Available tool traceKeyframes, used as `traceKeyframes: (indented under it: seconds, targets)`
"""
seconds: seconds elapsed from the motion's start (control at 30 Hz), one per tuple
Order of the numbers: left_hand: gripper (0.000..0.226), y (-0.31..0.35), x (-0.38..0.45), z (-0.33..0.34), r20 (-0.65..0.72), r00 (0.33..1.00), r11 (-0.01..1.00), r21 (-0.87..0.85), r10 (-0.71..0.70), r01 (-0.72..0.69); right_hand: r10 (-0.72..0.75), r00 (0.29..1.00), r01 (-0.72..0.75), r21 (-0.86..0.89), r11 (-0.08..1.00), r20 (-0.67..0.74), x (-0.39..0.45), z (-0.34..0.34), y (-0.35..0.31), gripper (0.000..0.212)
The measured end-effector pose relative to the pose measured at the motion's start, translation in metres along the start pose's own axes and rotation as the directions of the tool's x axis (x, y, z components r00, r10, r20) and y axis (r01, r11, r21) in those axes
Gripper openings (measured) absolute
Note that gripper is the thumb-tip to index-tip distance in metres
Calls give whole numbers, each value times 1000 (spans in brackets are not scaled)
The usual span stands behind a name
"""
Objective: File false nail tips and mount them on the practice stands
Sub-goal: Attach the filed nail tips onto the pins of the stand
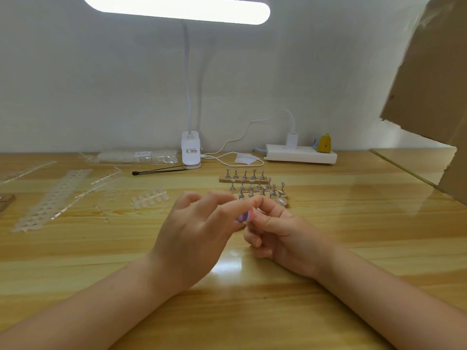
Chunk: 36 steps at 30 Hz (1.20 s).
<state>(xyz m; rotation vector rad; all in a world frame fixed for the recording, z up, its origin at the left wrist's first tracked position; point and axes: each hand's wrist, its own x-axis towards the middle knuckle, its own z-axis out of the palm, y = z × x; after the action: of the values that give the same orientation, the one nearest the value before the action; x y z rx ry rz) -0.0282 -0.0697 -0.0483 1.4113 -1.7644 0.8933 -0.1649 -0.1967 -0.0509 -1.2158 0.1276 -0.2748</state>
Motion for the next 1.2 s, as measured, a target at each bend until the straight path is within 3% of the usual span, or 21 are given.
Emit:
traceKeyframes:
  seconds: [0.23,0.37,0.47,0.63,0.77,0.9,1.03,1.1,1.2]
  targets:
    - [23,-12,-5,0,210,967,980,166,-142,108,-7,992,18,90,996,-127,1,-1,-6,9]
    - [43,-9,-10,3,326,934,982,162,-149,100,5,982,5,50,999,-187,1,-1,-5,7]
    - [54,-7,-7,1,275,925,962,5,-262,271,13,985,-17,-20,1000,-171,2,-1,-3,8]
    - [25,-4,-5,4,196,937,917,-226,-288,329,33,997,-45,-175,983,-76,2,0,-3,12]
    - [17,-3,-5,4,177,917,848,-349,-358,398,53,997,-64,-205,977,-59,2,0,-3,12]
    - [14,-3,-4,5,196,902,840,-331,-385,430,35,990,-65,-220,973,-137,4,1,-1,19]
    - [13,-5,-7,5,221,846,804,-267,-486,531,-48,959,-3,-177,984,-280,4,4,1,22]
    - [11,-8,-9,7,279,797,776,-209,-536,595,-150,924,13,-364,931,-351,4,4,1,19]
    - [12,-9,-11,10,360,756,772,-134,-547,622,-349,868,-16,-723,690,-353,4,3,6,24]
